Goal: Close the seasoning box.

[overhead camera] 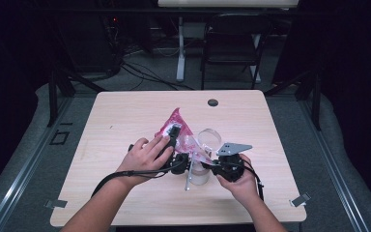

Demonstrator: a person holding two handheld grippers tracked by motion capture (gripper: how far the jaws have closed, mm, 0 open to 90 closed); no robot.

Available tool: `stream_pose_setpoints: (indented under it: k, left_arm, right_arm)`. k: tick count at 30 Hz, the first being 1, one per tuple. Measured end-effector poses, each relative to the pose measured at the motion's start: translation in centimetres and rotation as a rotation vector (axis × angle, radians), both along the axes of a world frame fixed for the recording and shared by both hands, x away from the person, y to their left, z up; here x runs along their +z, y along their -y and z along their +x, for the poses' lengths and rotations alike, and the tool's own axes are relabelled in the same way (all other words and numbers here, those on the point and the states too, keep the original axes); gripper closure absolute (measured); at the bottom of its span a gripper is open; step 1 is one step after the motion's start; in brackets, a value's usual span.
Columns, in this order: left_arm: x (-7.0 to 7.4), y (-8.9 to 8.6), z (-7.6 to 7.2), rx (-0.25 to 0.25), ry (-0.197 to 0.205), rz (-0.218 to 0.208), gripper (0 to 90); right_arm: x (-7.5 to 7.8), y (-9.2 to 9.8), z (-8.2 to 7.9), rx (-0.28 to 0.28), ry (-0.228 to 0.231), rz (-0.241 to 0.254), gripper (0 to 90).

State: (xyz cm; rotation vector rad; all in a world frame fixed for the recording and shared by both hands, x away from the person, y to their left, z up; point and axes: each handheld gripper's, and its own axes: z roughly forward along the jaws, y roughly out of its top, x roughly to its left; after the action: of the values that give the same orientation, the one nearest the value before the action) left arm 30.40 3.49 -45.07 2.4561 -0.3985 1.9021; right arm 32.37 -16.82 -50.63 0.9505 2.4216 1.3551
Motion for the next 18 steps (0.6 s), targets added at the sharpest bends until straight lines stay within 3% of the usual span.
stream_pose_setpoints:
  k: [18]
  left_arm:
    - [0.66,0.4,-0.26,-0.006,0.009,0.011,62.4]
  right_arm:
    - [-0.01,-0.06,-0.06,0.005,-0.001,-0.004,90.0]
